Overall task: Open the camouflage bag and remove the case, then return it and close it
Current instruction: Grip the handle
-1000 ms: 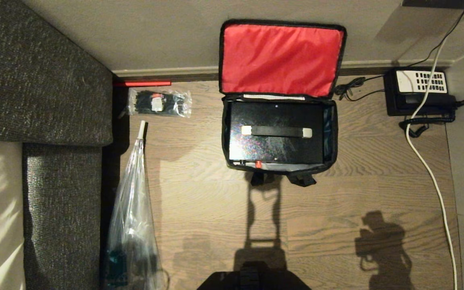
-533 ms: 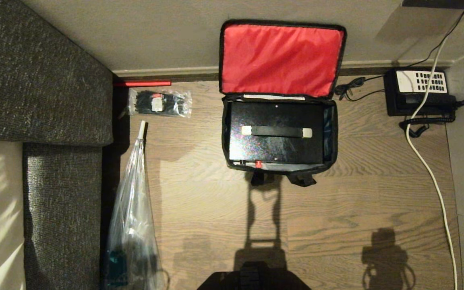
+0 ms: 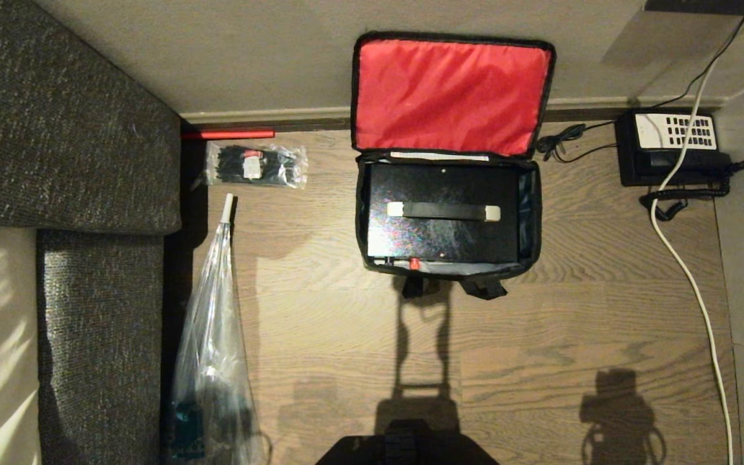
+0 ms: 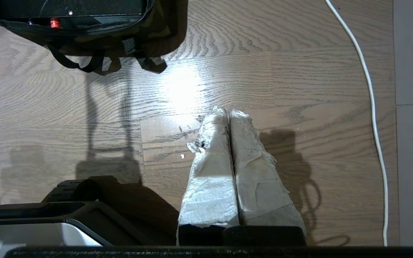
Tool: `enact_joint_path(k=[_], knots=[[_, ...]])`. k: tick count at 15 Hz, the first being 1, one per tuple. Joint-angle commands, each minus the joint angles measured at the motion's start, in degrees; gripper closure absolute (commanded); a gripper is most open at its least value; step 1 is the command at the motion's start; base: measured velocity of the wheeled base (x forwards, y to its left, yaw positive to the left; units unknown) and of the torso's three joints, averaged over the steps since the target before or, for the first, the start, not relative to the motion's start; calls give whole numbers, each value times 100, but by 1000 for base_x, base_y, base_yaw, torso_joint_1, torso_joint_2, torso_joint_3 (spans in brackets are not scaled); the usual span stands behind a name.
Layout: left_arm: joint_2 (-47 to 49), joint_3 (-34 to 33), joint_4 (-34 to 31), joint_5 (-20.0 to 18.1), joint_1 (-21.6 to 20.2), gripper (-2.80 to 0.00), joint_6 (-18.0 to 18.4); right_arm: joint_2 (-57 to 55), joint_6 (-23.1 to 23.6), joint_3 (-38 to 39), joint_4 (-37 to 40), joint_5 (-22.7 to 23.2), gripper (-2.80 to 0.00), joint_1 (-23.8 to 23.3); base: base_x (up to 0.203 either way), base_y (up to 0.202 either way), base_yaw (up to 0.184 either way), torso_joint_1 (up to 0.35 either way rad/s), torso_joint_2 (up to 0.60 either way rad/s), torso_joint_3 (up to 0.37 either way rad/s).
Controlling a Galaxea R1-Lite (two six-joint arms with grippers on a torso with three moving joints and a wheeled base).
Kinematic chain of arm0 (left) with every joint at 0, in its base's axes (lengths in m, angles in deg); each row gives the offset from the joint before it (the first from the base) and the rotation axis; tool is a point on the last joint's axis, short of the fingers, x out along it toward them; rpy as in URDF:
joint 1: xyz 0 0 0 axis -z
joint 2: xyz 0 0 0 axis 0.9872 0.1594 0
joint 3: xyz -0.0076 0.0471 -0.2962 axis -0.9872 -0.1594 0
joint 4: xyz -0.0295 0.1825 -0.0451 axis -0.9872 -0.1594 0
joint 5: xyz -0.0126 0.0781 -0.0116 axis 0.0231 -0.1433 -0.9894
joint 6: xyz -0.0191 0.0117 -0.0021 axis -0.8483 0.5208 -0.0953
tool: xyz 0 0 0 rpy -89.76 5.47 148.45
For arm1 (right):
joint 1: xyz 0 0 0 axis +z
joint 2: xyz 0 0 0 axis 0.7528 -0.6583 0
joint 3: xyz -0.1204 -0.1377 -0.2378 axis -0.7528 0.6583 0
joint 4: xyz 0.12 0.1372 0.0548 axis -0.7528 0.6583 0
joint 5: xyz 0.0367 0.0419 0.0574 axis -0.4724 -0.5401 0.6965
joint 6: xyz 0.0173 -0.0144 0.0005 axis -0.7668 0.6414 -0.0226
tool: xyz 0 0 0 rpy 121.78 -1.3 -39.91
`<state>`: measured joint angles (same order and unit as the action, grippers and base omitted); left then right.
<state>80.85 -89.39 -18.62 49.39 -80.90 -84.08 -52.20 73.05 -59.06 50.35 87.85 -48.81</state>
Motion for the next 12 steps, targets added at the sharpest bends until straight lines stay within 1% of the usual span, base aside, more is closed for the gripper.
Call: enact_joint_path(k=[1,9,12], knots=[[-1,6,-22,-6,-1,0,51,161,-1,79,-8,-1,0,6,0,0,0,0,0,0],[-9,-1,-10,2,-1,0,-2,163,-1,79,-8,-1,0,-2,0,0,0,0,1,5],[-9,-1,0,2,-1,0,33,163,-1,79,-8,-1,0,0,0,0,0,-1,3,185]])
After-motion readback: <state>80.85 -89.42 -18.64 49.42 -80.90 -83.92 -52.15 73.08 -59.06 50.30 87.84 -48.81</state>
